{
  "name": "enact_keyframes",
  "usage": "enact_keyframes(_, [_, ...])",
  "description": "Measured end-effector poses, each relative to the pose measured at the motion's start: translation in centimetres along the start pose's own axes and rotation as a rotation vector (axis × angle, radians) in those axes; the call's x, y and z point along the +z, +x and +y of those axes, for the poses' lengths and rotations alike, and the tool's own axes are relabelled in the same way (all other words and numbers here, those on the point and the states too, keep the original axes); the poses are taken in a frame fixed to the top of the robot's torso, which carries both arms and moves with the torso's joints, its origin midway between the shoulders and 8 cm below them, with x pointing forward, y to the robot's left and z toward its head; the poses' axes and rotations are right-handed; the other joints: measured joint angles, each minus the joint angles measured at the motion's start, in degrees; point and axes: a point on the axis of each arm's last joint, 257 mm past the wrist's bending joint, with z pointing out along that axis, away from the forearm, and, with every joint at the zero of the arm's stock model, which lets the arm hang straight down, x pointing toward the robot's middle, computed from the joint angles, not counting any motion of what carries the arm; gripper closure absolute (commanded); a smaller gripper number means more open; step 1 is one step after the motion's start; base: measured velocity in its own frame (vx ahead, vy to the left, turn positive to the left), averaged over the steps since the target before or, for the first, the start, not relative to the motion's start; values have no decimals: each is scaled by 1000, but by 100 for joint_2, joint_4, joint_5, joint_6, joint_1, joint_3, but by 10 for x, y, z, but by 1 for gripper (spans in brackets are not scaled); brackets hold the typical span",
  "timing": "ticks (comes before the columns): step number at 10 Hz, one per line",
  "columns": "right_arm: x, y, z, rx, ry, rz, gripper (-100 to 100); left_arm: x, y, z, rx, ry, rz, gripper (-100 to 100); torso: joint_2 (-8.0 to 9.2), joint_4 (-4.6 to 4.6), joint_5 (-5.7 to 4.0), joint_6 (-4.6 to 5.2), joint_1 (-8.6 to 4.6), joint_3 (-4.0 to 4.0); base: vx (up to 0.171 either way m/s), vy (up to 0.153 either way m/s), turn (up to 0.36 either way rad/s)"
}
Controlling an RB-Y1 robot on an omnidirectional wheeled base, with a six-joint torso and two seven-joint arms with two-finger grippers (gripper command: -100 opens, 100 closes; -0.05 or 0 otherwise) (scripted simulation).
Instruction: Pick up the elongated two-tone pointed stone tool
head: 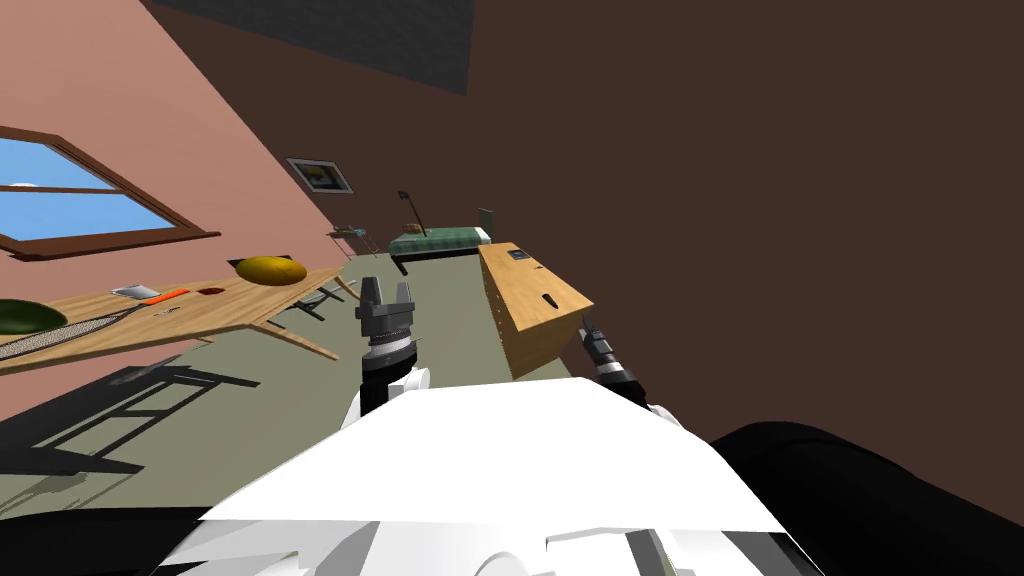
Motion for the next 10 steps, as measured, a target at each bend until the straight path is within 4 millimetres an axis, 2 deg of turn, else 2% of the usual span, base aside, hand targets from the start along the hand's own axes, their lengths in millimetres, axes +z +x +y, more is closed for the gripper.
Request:
enact_keyframes(1, [-8, -2, -10, -15, 31, 11, -100, 0, 0, 0, 0, 0, 0, 0, -4, 0, 0, 1, -2, -2, -30, 42, 63])
enact_keyframes(2, [-18, -9, -29, -44, 80, 28, -100, 0, 0, 0, 0, 0, 0, 0, -4, -1, -1, 0, -4, -2, -25, 34, 41])
enact_keyframes(3, [-26, -9, -36, -57, 109, 38, -100, 0, 0, 0, 0, 0, 0, 0, -6, 0, 0, 1, -3, -3, -28, 46, 85])
enact_keyframes(5, [-59, -19, -70, -119, 220, 77, -100, 0, 0, 0, 0, 0, 0, 0, -1, 0, 2, -1, 8, 0, -34, 66, 103])
enact_keyframes(8, [-91, -33, -106, -186, 344, 124, -100, 0, 0, 0, 0, 0, 0, 0, -11, -1, 0, 0, -4, -6, -12, 44, 101])
enact_keyframes(10, [-128, -47, -131, -248, 442, 168, -100, 0, 0, 0, 0, 0, 0, 0, -10, -1, 2, -3, 8, -6, -16, 70, 142])
